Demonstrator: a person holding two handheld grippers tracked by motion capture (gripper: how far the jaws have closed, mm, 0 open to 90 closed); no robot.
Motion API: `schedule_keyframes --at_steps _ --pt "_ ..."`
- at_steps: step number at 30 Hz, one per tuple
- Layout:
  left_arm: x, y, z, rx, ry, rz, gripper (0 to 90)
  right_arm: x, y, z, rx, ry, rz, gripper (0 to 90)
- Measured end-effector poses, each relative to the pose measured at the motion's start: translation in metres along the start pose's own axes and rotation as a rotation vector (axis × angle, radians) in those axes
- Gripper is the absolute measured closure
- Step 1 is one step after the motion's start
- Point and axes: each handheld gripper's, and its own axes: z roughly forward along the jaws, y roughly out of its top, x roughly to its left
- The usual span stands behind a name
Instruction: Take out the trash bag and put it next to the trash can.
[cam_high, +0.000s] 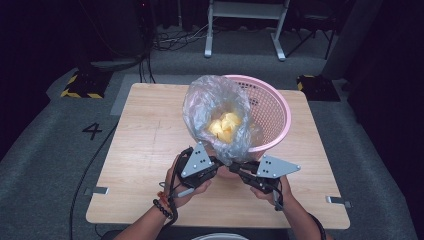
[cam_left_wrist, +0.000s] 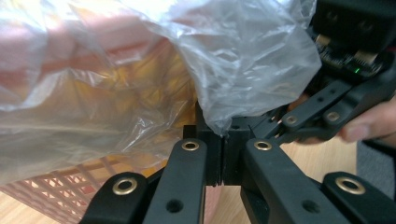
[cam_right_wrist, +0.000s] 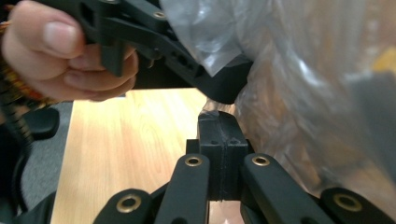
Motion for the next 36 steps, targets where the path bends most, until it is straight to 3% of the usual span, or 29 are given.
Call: schedule_keyframes --at_steps 2,6,9,12,14,15,17,21,24,28,29,31,36 --pt "0.0 -0.002 0.0 -0.003 0.005 0.023 89.4 0.003 -0.003 -0.01 0.006 -0.004 -0.017 79.6" --pt "0.001 -0.006 0.0 -0.009 -0.006 0.048 89.6 0.007 -0.002 -0.022 0.008 -0.005 -0.043 72.5" --pt "-0.001 -0.012 0.002 0.01 -0.006 0.099 89.6 0.01 0.005 -0.043 -0.04 -0.045 -0.038 64.0" --pt "-0.002 -0.015 0.004 0.017 -0.016 0.113 89.7 0.012 0.018 -0.054 -0.093 -0.077 -0.036 60.1" --pt "-0.003 -0.016 0.005 0.021 -0.012 0.123 89.6 0.014 0.026 -0.057 -0.124 -0.093 -0.041 57.1" --pt "-0.004 -0.018 0.007 0.02 -0.012 0.157 89.6 0.014 0.03 -0.057 -0.132 -0.108 -0.042 56.3" --pt "-0.005 -0.019 0.008 0.024 -0.007 0.179 89.6 0.015 0.035 -0.055 -0.145 -0.123 -0.042 54.9" --pt "-0.005 -0.02 0.008 0.027 -0.016 0.181 89.6 0.019 0.039 -0.047 -0.166 -0.117 -0.042 51.9" --pt "-0.005 -0.022 0.008 0.027 -0.022 0.174 89.6 0.023 0.042 -0.042 -0.174 -0.133 -0.062 53.8" --pt "-0.006 -0.025 0.01 0.023 -0.027 0.171 89.5 0.021 0.045 -0.032 -0.146 -0.152 -0.065 73.3" --pt "-0.006 -0.025 0.01 0.023 -0.027 0.171 89.5 0.021 0.045 -0.032 -0.146 -0.152 -0.065 73.3" --pt "-0.004 -0.027 0.008 0.023 -0.023 0.173 89.4 0.019 0.044 -0.023 -0.119 -0.153 -0.058 82.3" --pt "0.001 -0.03 -0.006 0.016 -0.041 0.201 88.5 0.014 0.04 -0.012 -0.091 -0.14 -0.043 88.8"
